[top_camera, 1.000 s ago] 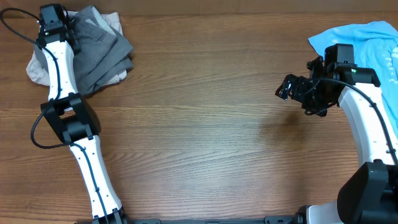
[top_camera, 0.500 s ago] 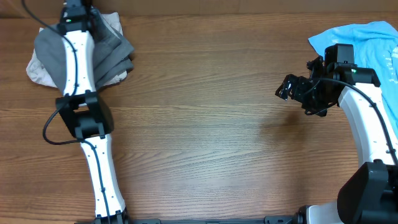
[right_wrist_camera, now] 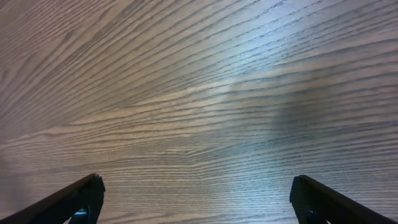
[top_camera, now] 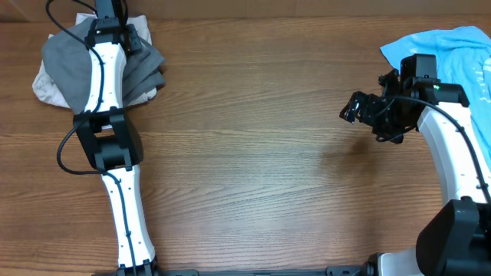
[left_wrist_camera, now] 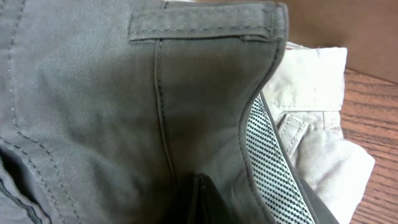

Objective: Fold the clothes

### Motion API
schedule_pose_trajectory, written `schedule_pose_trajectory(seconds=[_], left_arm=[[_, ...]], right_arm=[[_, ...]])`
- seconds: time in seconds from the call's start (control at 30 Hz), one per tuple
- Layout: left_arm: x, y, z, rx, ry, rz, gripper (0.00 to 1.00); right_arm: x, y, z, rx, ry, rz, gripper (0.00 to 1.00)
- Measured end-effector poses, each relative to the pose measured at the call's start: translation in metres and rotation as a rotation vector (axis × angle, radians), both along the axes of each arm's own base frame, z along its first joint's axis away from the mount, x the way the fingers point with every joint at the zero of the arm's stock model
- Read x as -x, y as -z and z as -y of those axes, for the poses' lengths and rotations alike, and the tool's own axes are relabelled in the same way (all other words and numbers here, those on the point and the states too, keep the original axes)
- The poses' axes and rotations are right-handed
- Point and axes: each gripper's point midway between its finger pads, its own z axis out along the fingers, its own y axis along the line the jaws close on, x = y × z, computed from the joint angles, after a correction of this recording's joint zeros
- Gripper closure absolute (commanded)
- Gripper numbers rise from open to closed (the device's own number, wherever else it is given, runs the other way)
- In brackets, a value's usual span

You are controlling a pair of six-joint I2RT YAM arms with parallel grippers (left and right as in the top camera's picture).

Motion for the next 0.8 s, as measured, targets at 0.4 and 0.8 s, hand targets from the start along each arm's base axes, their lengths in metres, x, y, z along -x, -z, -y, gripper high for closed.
schedule_pose_trajectory(seconds=[0.4, 0.8], left_arm=[[0.013, -0.103, 0.021, 0.005, 0.031, 0.085, 0.08], [0.149, -0.294, 0.126, 0.303, 0.328, 0.138, 0.00]], right_arm=[[0.000, 0.000, 0.000, 0.000, 0.000, 0.000, 0.00], [0.000, 0.000, 0.000, 0.000, 0.000, 0.000, 0.00]])
